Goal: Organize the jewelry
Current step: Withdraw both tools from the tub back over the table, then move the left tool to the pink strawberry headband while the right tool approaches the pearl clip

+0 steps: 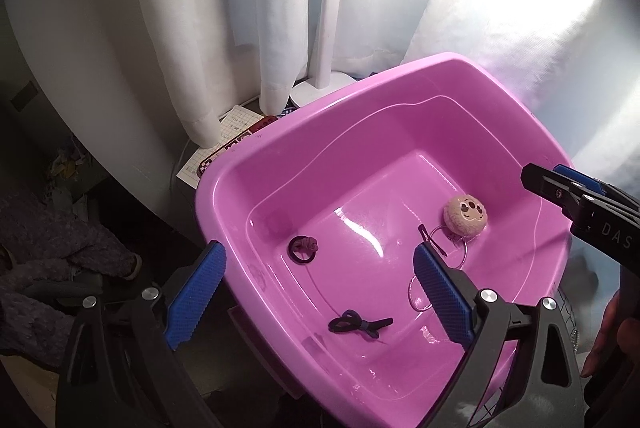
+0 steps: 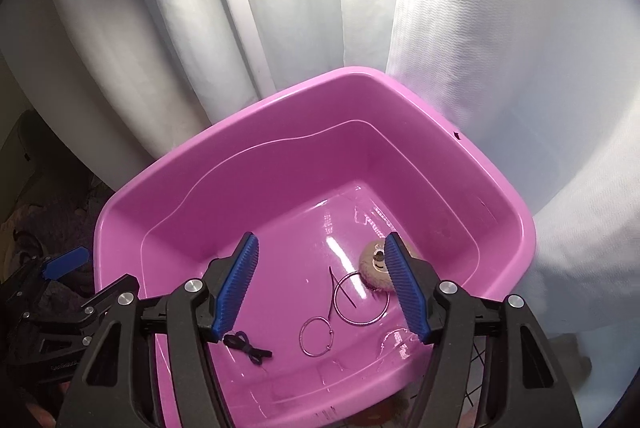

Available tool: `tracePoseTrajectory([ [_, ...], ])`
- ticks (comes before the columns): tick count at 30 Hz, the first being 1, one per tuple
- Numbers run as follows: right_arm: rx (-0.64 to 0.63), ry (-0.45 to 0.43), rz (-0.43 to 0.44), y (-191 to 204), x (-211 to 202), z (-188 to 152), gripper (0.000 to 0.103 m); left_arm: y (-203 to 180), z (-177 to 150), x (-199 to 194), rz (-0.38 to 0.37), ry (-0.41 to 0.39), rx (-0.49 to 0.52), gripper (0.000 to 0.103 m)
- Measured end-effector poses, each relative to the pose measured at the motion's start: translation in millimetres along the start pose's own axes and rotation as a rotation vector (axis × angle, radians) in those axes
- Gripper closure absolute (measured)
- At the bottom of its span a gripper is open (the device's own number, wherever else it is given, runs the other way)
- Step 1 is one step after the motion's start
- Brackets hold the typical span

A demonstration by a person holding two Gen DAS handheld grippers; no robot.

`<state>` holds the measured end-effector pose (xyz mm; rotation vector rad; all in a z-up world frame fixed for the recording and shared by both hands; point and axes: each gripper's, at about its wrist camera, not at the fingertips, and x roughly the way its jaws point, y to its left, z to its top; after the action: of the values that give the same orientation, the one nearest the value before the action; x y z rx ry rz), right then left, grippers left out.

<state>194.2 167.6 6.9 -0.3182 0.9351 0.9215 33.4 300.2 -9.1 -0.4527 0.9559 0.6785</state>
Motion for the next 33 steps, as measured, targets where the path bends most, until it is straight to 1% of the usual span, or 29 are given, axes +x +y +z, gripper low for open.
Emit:
tracePoseTrajectory([
  [4,0.023,-0.046,-0.014,2,-23,-15,0.037,4,-6,-13,-0.013,-0.023,0.015,0.009],
  [8,0.073,-0.104,-0.018,3,-49,-39,0.037,6,-12,-27,-0.02,-0.06,0.042,0.008],
  [10,0.102,-0.132,-0.021,1,-63,-54,0.033,4,-15,-33,-0.021,-0.078,0.067,0.008],
  [13,0.147,-0.175,-0.037,-2,-84,-77,0.033,-2,-21,-42,-0.025,-0.107,0.114,0.007],
  [15,0.176,-0.208,-0.056,-5,-100,-94,0.032,-7,-27,-49,-0.042,-0.127,0.144,0.007],
  [20,0.263,-0.248,-0.135,-24,-131,-150,0.031,-26,-45,-64,-0.11,-0.179,0.239,0.006],
  [26,0.433,-0.271,-0.267,-60,-171,-226,0.031,-65,-73,-80,-0.244,-0.22,0.357,0.006],
  [30,0.532,-0.279,-0.349,-81,-201,-275,0.031,-96,-95,-88,-0.321,-0.228,0.44,0.006],
  [33,0.589,-0.276,-0.407,-95,-220,-306,0.031,-120,-112,-91,-0.368,-0.217,0.491,0.006],
])
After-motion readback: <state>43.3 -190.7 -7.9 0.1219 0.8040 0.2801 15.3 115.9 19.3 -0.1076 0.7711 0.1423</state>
